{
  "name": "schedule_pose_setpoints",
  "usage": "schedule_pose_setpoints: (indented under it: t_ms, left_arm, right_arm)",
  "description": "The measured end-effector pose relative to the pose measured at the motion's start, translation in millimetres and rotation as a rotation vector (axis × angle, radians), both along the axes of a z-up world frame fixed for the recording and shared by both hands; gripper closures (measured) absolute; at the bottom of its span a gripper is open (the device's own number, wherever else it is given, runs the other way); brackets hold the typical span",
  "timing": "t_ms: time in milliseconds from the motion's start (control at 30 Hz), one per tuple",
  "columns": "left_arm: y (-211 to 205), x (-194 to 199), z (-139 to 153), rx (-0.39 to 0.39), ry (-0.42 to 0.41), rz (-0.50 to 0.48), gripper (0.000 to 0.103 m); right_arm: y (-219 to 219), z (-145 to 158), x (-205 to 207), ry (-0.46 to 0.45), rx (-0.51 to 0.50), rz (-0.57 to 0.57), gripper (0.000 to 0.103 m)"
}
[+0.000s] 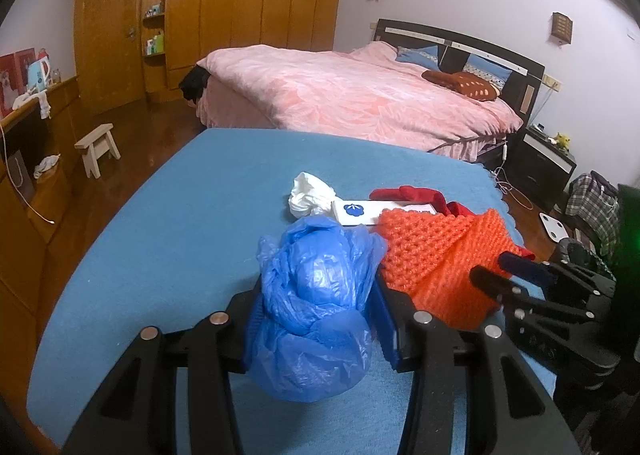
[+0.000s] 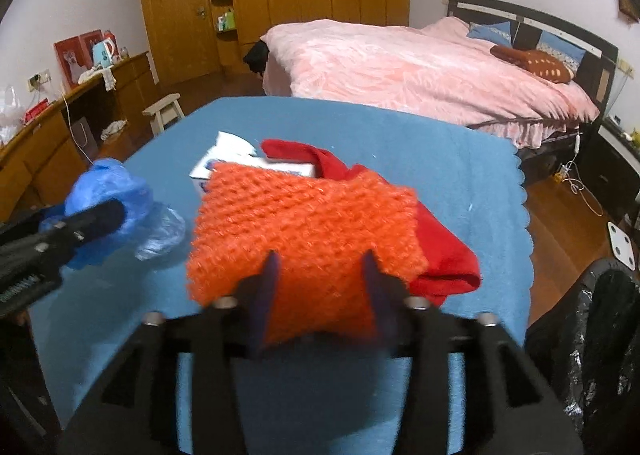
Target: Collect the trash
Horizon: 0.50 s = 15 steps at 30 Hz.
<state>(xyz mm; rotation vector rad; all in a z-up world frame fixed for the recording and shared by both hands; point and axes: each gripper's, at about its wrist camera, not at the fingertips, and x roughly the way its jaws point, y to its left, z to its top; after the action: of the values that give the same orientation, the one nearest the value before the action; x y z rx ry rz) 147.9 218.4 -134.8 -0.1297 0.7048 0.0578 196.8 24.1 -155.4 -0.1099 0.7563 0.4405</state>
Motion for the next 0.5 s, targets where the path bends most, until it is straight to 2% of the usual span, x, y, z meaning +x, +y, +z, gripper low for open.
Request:
schedule_pose_setpoints:
  t_ms: [67,133,200,500]
  left_arm:
    - [1,0,0,0.001,-0.001,0.004,0.056]
    - [4,0,-1,0.003,-0.001,0.01,0.056]
    - [7,-1,-1,0.002,0.001,0.019,0.056]
    - [24,-5,-6,-0.007,0.004,0.046,0.056]
  right_arm:
    - [5,3,-3,-0.003,0.003,0.006,0.04]
    - [10,5,-5,-0.004,-0.002,0.0,0.024]
    - [16,6,-9,-0.014,-0.006,-0.005,0.015]
    - [45,-10,-10,-0.004,-0.061,-0.023,0.012]
